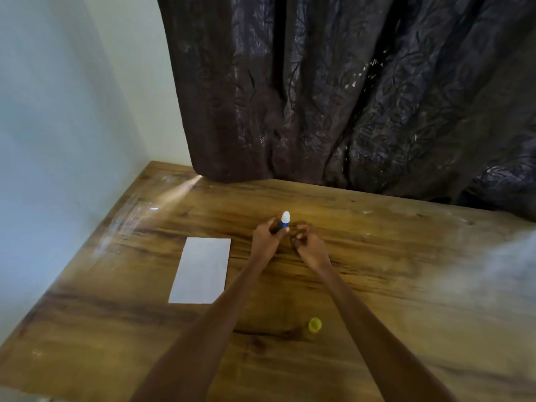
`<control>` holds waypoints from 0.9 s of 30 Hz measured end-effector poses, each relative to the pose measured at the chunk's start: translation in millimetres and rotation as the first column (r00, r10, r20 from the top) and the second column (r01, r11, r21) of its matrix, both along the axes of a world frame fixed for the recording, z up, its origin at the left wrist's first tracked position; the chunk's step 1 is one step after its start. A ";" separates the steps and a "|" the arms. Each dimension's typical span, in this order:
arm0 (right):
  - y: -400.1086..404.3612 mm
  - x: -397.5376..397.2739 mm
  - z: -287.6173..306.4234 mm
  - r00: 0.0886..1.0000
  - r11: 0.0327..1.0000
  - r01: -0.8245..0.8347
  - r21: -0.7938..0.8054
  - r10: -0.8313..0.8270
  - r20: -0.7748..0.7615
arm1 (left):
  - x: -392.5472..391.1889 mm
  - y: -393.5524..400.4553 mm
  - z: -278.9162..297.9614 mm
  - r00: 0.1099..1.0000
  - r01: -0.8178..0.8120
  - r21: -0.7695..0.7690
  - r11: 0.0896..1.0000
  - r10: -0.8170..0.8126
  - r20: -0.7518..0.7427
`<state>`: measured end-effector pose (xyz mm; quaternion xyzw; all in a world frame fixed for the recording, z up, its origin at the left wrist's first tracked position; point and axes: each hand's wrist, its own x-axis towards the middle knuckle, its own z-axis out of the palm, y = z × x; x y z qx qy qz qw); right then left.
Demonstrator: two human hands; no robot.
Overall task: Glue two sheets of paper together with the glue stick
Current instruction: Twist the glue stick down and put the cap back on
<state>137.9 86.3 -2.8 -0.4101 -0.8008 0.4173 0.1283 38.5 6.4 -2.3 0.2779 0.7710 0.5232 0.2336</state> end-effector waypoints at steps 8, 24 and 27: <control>11.2 -7.9 24.0 0.963 0.959 -0.185 -0.214 0.134 -0.232 | -10.0 8.9 33.4 0.957 0.075 0.283 0.956 -0.148 0.247; -20.7 -15.2 47.8 0.977 0.994 -0.105 -0.001 0.103 -0.189 | -16.0 -32.6 62.2 0.963 0.168 0.313 0.935 -0.224 0.150; -25.2 -9.8 46.0 0.918 0.925 -0.346 -0.158 0.298 -0.262 | -20.8 -41.4 61.3 0.958 0.191 0.320 0.928 -0.247 0.145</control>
